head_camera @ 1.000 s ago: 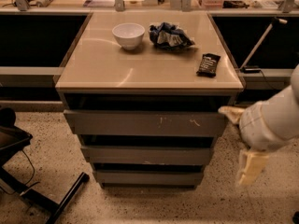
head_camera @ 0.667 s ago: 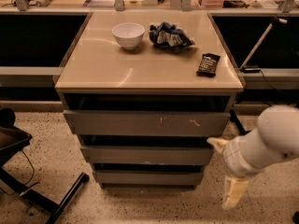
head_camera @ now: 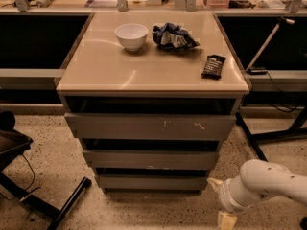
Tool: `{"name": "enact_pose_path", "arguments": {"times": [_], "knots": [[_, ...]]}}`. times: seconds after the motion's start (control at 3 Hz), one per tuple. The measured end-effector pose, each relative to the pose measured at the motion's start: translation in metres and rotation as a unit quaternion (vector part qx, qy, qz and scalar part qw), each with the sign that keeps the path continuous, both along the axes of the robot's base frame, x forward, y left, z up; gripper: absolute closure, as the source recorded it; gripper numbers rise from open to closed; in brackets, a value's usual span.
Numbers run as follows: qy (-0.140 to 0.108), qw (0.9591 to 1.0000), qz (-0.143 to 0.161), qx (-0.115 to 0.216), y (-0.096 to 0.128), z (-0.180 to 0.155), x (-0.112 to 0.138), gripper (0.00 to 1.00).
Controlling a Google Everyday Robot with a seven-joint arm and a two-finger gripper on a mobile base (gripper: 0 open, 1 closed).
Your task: Open bottom drawer
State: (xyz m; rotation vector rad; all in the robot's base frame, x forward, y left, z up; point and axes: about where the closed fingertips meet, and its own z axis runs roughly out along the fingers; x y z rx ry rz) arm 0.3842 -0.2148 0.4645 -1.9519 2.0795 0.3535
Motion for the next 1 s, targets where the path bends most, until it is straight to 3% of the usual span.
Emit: {"name": "enact_pose_path", "arguments": {"times": [0.33, 0.67, 1.0], "knots": [[0.026, 0.9995, -0.001, 0.015, 0.008, -0.028, -0.015, 0.0], [0.026, 0.9995, -0.001, 0.016, 0.008, -0.028, -0.015, 0.0], [0.03, 0.9989, -0.006, 0.036, 0.023, -0.066, -0.005, 0.0]]}}
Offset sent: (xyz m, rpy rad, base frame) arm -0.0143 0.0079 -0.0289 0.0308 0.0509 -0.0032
